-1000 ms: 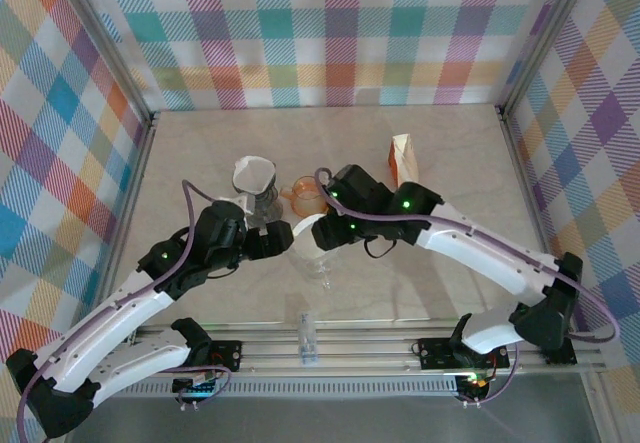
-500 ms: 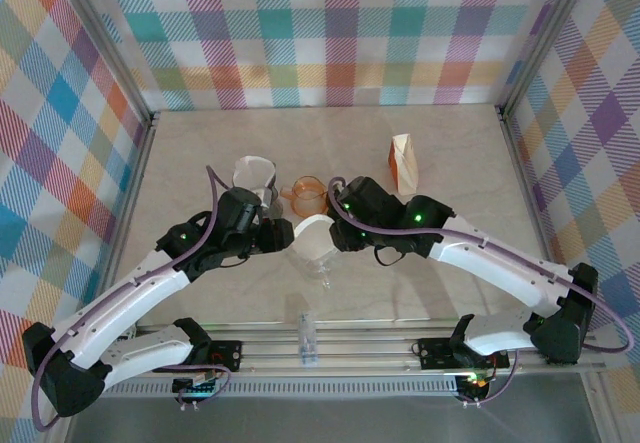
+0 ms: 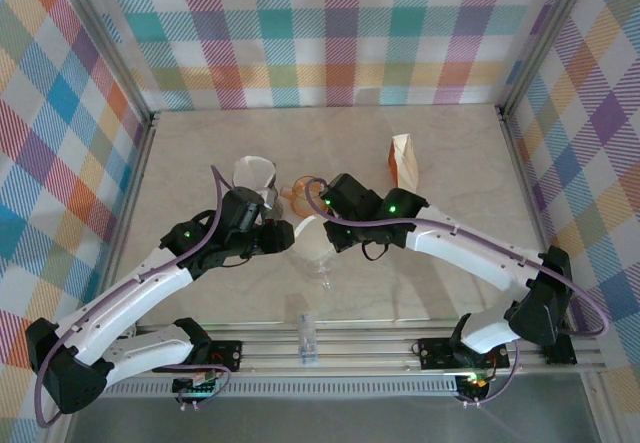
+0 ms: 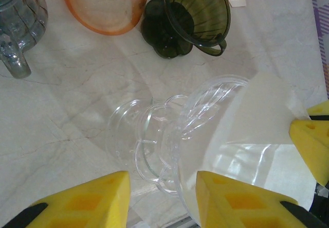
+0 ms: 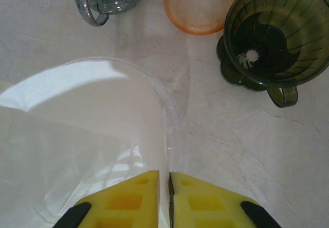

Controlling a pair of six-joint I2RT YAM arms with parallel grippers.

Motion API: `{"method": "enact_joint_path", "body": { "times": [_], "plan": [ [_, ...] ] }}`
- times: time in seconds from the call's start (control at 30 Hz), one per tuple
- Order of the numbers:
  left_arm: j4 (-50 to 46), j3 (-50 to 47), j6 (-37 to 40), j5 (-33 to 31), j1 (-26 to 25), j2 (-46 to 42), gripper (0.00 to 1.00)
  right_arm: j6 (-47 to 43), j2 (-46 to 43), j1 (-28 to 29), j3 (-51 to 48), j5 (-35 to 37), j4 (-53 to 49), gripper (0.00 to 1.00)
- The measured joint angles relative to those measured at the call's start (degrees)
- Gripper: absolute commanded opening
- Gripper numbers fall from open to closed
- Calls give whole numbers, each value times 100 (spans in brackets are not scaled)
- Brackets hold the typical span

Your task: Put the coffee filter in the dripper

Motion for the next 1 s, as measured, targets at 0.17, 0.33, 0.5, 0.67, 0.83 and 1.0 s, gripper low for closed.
{"method": "enact_joint_path", "body": {
  "times": [0.17,0.33,0.5,0.67,0.83,1.0],
  "plan": [
    [-2,0,2,0,0,2,40,-7,63,0,13,-11,0,14],
    [-4,0,24,39,0,17,42,-20,68,0,13,-17,-2,14],
    [-7,9,76,81,0,103,42,-22,68,0,13,-17,0,15],
    [-9,15,122,107,0,125,48,-20,68,0,13,-22,0,15],
    [-13,179,136,105,0,35,56,-20,68,0,13,-37,0,16],
    [-4,341,160,234,0,70,54,-20,68,0,13,-37,0,17]
  ]
}}
